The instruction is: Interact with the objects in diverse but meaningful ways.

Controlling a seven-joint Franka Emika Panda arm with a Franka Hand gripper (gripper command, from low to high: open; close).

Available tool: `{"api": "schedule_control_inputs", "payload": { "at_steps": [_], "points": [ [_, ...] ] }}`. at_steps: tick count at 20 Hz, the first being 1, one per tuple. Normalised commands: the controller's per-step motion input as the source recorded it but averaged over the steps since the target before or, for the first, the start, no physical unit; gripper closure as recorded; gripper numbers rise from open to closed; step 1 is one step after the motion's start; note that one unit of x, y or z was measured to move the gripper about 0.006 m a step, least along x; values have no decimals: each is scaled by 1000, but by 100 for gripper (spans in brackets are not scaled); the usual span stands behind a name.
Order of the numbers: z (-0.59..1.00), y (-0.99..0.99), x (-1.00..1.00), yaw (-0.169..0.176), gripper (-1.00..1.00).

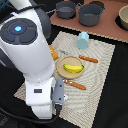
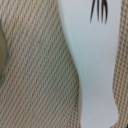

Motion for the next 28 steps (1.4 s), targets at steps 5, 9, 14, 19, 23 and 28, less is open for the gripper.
{"api": "schedule_control_inputs", "payload": {
  "at_steps": [5,9,14,19,23,28],
  "points": [
    [0,-5,269,1,100],
    [0,-21,294,0,100],
    [-3,-8,325,0,100],
    [-34,-46,323,0,100],
    [-30,-79,298,0,100],
    [12,-59,261,-1,100]
  ]
}}
